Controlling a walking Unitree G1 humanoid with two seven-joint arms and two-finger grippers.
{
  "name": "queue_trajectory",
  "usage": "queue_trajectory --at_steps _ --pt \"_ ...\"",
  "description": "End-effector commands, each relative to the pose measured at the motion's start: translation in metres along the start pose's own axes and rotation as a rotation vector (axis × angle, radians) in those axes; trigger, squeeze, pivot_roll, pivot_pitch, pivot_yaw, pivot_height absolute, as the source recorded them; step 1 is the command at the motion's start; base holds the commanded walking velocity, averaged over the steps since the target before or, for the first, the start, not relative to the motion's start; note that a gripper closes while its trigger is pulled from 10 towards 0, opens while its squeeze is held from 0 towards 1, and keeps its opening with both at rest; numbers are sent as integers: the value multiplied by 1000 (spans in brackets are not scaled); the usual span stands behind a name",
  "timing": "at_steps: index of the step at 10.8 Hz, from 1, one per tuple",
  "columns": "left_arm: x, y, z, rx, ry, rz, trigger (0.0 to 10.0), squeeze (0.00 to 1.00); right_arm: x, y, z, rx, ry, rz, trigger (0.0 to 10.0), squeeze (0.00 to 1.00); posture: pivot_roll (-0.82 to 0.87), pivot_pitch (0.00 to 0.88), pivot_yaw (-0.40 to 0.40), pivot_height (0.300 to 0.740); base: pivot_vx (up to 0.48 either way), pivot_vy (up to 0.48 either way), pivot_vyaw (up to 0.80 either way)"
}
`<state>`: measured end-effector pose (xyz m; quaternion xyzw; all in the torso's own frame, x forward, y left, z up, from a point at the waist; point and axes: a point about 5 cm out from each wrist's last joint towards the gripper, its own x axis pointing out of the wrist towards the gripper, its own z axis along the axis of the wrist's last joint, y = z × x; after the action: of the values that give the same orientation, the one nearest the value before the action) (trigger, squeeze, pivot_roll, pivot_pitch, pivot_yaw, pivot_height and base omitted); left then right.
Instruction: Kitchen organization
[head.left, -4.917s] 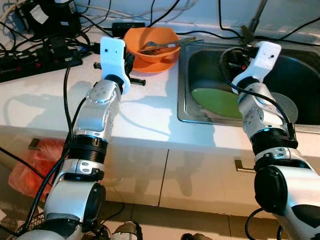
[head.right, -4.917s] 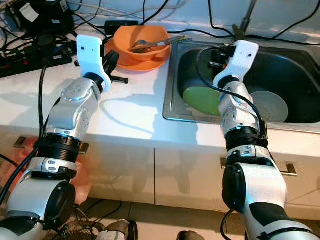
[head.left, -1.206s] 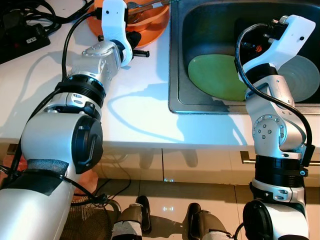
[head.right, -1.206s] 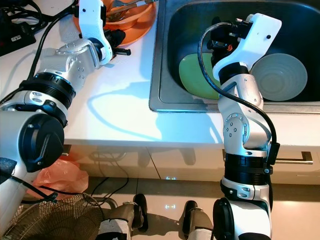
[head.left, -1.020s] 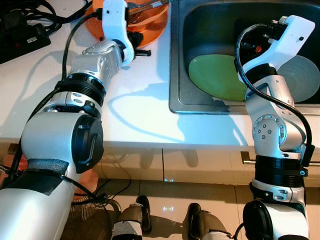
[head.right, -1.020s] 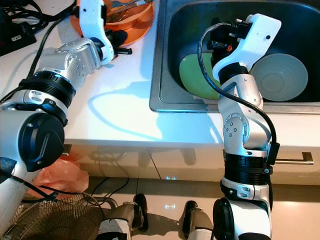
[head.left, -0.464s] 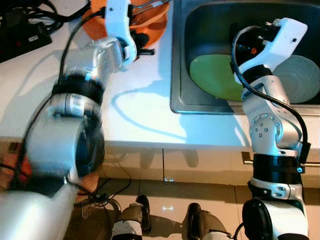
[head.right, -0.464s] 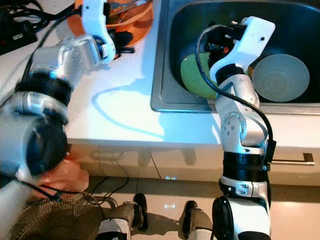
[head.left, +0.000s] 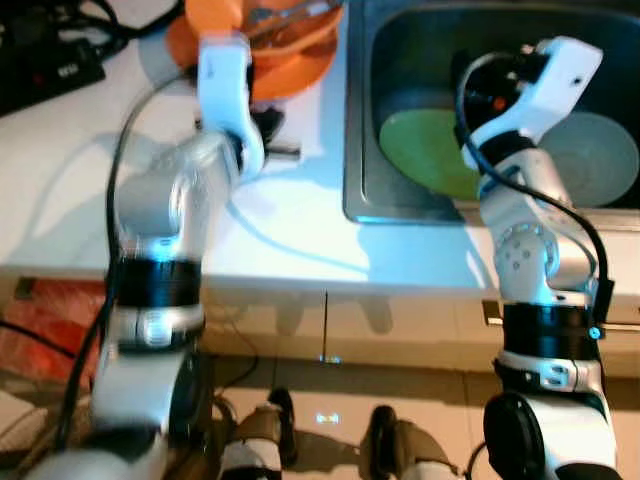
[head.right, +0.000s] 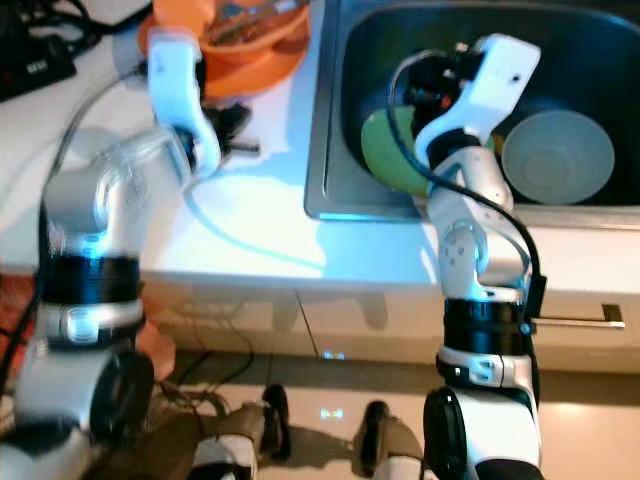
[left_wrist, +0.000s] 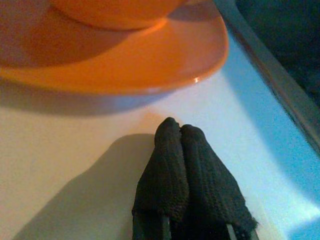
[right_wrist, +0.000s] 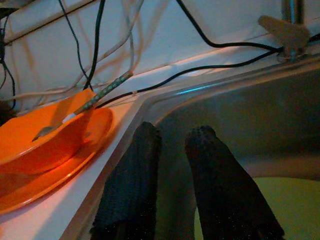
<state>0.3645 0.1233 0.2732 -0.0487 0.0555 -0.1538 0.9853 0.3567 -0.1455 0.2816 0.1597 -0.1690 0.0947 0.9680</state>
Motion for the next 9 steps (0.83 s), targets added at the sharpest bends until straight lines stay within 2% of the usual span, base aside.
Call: queue_trajectory --at_steps 1,2,3,5,6,7,8,9 --pt "-3 0 -6 -2 28 15 10000 0 2 3 3 10 -18 14 10000 0 99 268 11 740 0 0 0" --pt "-10 -4 3 28 -5 12 10000 0 3 3 4 10 -20 18 10000 0 101 265 9 740 0 0 0" --pt "-21 -12 21 82 -87 12 10000 0 4 3 5 11 -25 20 10000 0 98 265 6 740 0 0 0" --pt "-28 -23 38 116 -156 -17 10000 0 3 4 6 9 -27 23 10000 0 96 266 4 740 0 0 0" --pt "-29 -21 43 125 -162 -10 10000 0 3 3 5 8 -25 24 10000 0 95 268 0 740 0 0 0" --pt "-25 -12 41 139 -133 26 10000 0 4 4 5 6 -22 25 10000 0 89 270 0 740 0 0 0" --pt "-18 -1 35 151 -88 62 10000 0 3 4 5 5 -21 27 10000 0 87 272 1 740 0 0 0" --pt "-3 10 27 164 -55 87 10000 0 3 4 4 4 -17 25 10000 0 78 273 3 740 0 0 0"
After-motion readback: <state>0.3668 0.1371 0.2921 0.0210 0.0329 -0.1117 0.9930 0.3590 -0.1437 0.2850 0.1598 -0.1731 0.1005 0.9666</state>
